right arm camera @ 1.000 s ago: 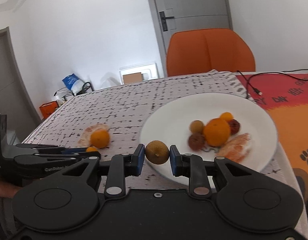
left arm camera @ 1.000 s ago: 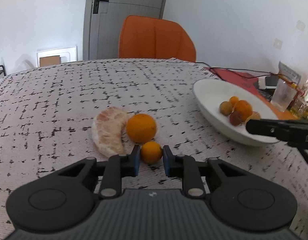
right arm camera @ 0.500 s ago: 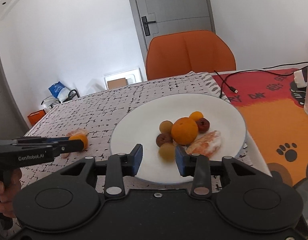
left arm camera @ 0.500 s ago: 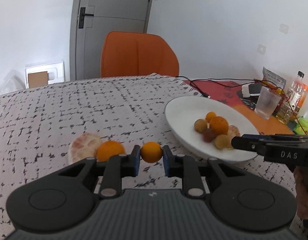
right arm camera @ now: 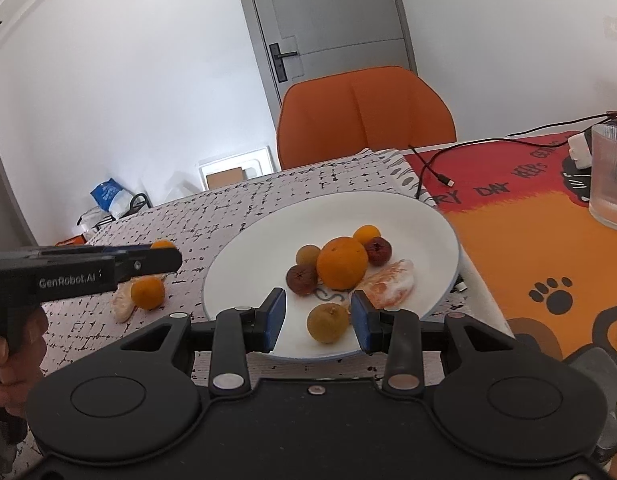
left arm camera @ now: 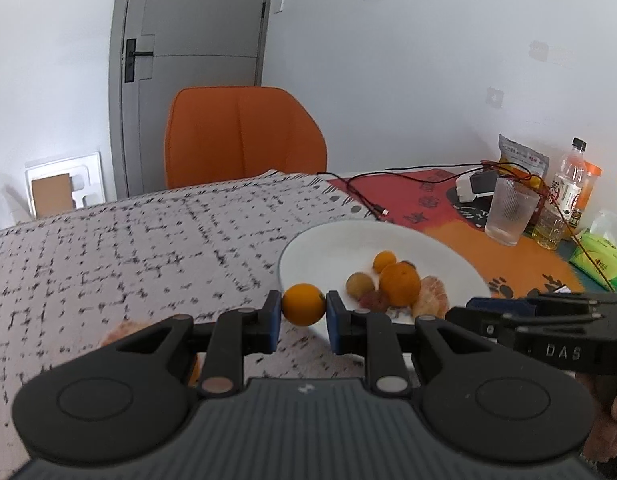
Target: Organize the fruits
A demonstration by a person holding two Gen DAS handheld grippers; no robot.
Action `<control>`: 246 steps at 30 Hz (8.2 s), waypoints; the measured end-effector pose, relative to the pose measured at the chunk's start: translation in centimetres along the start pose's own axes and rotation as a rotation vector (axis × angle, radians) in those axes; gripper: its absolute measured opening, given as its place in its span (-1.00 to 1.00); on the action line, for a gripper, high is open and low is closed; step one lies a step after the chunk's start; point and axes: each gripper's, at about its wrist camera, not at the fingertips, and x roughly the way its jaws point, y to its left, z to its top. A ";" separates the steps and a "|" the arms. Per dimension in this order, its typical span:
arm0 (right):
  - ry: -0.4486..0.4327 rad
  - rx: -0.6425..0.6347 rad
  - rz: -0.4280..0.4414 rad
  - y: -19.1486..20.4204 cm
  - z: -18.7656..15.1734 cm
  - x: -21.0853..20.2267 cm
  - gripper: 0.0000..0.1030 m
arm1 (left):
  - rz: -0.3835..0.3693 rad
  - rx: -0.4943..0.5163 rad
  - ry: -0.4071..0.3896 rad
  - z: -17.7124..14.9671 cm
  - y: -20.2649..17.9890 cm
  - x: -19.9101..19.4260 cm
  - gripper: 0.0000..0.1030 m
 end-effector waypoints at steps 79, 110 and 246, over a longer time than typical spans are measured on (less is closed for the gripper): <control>0.080 -0.197 0.227 11.4 0.9 6.8 0.34 | 0.292 -0.168 0.011 -4.5 11.8 -6.6 0.86; 0.170 -0.285 0.255 14.6 1.5 10.9 -0.32 | 0.232 -0.210 0.038 -5.0 14.4 -3.8 0.78; 0.000 0.015 0.032 5.0 0.6 -3.1 1.00 | 0.309 -0.147 0.034 -2.3 6.8 -11.3 1.00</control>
